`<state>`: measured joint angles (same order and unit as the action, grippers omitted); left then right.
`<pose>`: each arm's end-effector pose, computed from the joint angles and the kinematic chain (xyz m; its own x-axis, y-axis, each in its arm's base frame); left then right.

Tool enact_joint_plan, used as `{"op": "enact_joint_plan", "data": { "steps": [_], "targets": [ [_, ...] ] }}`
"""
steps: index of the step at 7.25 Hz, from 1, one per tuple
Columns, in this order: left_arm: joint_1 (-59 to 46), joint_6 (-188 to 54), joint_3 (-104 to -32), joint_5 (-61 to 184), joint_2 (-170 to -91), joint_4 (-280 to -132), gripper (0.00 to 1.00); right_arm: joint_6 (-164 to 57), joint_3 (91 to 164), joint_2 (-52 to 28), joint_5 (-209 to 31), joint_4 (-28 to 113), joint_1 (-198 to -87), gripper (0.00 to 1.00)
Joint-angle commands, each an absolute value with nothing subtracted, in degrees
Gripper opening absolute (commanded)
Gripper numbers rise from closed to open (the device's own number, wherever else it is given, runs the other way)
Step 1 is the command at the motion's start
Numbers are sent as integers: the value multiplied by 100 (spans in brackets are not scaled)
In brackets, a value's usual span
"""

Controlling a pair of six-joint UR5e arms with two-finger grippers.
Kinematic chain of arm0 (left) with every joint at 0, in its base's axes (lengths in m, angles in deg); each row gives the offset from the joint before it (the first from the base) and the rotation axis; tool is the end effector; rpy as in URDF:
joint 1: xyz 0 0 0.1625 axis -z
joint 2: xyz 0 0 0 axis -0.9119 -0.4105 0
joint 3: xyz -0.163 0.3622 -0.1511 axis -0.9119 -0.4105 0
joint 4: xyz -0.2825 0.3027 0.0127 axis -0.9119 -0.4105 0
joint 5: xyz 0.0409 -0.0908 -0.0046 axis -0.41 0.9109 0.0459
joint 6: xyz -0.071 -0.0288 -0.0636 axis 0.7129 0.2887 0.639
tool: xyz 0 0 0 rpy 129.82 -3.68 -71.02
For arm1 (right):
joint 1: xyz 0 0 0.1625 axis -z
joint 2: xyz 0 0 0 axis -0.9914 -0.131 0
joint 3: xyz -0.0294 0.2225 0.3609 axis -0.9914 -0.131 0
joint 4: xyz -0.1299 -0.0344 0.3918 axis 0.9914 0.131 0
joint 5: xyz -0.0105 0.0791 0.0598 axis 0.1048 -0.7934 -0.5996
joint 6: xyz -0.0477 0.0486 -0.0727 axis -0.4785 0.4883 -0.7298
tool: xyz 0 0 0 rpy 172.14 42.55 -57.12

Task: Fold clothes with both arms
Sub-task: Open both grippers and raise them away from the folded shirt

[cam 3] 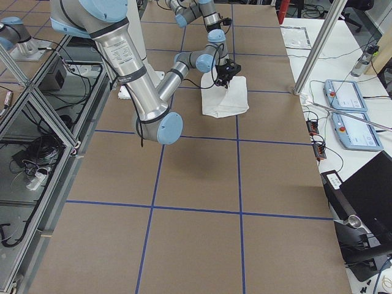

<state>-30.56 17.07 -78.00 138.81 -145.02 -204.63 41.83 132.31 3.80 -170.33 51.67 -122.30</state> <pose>0.4575 -0.4667 0.1766 0.2033 -0.3297 -0.9219 0.4856 0.8516 -0.1974 -0.4454 -0.5124 0.2286 0.3059 0.7188 0.6243 -0.6344 0.6428 -0.4293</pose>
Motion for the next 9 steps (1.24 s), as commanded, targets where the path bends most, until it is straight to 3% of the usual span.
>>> {"op": "enact_joint_plan", "data": {
  "steps": [1, 3, 4, 5, 6, 9],
  "targets": [
    [-2868, 1533, -6551, 13882, -14756, -21470, 0, 3845, 12291, 845, -17281, 4837, -12440, 0],
    [-2763, 1244, -6110, 13865, -14783, -21727, 0, 3451, 11482, 1084, -17343, 4083, -12544, 0],
    [-2727, 1217, -5837, 13865, -14792, -22085, 15, 2900, 11069, 1276, -17543, 4071, -12711, 0],
    [-2710, 1208, -5687, 13839, -14861, -22167, 36, 2581, 10830, 1382, -17571, 4045, -12738, 99],
    [-2649, 1121, -5354, 13830, -15088, -22238, 57, 2195, 10723, 1366, -17563, 3853, -12817, 100],
    [-2183, 393, -5210, 14047, -15021, -22414, 61, 800, 10398, 1174, -17859, 3614, -13579, 100]
  ]
}}
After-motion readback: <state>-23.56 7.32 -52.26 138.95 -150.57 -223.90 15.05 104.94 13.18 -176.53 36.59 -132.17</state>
